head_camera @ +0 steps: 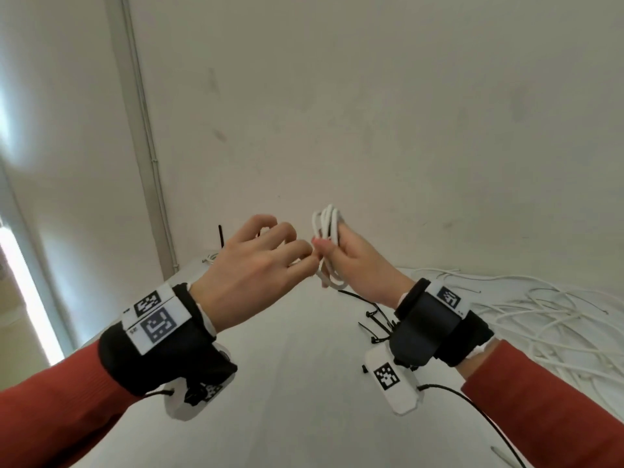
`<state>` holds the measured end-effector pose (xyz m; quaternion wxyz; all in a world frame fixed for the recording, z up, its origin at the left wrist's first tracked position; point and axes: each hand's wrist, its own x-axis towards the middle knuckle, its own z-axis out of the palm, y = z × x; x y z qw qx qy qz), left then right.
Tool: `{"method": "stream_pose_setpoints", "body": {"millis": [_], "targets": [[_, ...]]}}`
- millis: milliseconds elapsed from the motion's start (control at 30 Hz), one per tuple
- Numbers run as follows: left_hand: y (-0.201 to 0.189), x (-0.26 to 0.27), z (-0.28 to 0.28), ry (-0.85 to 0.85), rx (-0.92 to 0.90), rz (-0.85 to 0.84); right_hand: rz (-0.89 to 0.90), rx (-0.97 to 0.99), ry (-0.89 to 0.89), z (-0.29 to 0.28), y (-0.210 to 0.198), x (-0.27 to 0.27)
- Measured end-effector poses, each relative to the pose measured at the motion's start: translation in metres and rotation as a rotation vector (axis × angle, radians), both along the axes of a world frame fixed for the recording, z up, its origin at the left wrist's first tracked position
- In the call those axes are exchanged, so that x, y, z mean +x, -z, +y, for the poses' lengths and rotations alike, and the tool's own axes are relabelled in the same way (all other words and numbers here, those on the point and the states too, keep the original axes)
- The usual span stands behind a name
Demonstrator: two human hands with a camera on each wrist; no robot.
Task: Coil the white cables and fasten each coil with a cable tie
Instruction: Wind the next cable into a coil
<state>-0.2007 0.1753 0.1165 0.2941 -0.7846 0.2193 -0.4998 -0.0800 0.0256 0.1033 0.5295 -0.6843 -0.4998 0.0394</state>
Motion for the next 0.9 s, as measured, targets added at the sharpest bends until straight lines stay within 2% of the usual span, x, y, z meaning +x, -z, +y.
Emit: {"method": "stream_pose_setpoints", "body": {"millis": [100, 200, 267, 367, 467, 633, 667, 733, 833, 900], "targets": [[-0.003, 0.005, 0.01, 0.028, -0.048, -0.045, 0.026, -0.081, -0.104, 0.002, 0.007, -0.014], [0.0, 0.01, 0.016, 0.051, -0.143, -0.039, 0.177, -0.078, -0.11, 0.003, 0.012, -0.023], [0.003, 0.013, 0.018, 0.08, -0.244, 0.006, 0.204, -0.107, -0.099, 0.003, 0.014, -0.027], [0.01, 0.014, 0.012, 0.217, -0.59, 0.246, 0.2, -0.114, -0.061, 0.002, 0.01, -0.029], [0.022, 0.019, -0.002, 0.321, -1.052, 0.502, 0.211, -0.011, 0.115, 0.003, 0.007, -0.026], [0.039, 0.038, -0.025, 0.438, -1.45, 0.506, 0.132, 0.194, 0.483, 0.011, 0.012, -0.014], [0.042, 0.042, -0.028, 0.45, -1.48, 0.516, 0.145, 0.212, 0.517, 0.012, 0.013, -0.011], [0.046, 0.049, -0.033, 0.423, -1.417, 0.535, 0.221, 0.204, 0.543, 0.013, 0.014, -0.004], [0.055, 0.067, -0.026, 0.279, -1.17, 0.604, 0.408, 0.147, 0.539, 0.011, 0.022, 0.007], [0.061, 0.079, -0.014, 0.115, -0.931, 0.569, 0.454, 0.055, 0.538, 0.011, 0.03, 0.015]]}}
